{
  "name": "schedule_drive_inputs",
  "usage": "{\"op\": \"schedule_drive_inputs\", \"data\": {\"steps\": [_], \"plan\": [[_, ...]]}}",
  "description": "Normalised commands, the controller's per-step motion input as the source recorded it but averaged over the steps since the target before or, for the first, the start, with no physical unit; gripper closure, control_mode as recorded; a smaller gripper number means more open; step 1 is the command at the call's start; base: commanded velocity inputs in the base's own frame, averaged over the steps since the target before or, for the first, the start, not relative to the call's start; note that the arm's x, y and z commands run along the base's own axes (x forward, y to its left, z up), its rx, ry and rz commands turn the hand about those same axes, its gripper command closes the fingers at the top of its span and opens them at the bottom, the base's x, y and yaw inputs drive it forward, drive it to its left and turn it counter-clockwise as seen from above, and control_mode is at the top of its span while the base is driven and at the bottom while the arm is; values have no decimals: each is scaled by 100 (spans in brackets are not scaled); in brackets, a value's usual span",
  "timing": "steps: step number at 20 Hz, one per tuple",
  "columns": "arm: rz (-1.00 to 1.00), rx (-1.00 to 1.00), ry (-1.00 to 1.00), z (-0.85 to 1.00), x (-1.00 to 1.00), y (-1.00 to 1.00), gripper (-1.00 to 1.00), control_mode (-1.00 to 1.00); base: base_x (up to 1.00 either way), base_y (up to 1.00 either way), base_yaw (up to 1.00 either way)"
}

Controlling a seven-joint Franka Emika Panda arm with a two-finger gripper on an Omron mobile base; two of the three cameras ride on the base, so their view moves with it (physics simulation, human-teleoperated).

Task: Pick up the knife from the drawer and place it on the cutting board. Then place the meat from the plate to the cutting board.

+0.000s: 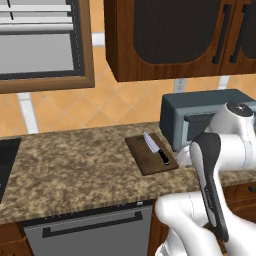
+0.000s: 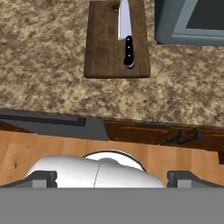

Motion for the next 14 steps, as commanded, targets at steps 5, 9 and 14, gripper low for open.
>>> {"op": "schedule_drive_inputs", "data": {"steps": [5, 9, 14], "plan": [[0, 0, -1, 0, -11, 13, -100, 100, -33, 77, 6], [0, 0, 0, 0, 0, 0, -100, 100, -18, 100, 19], [0, 0, 0, 0, 0, 0, -100, 100, -4, 100, 28]]}}
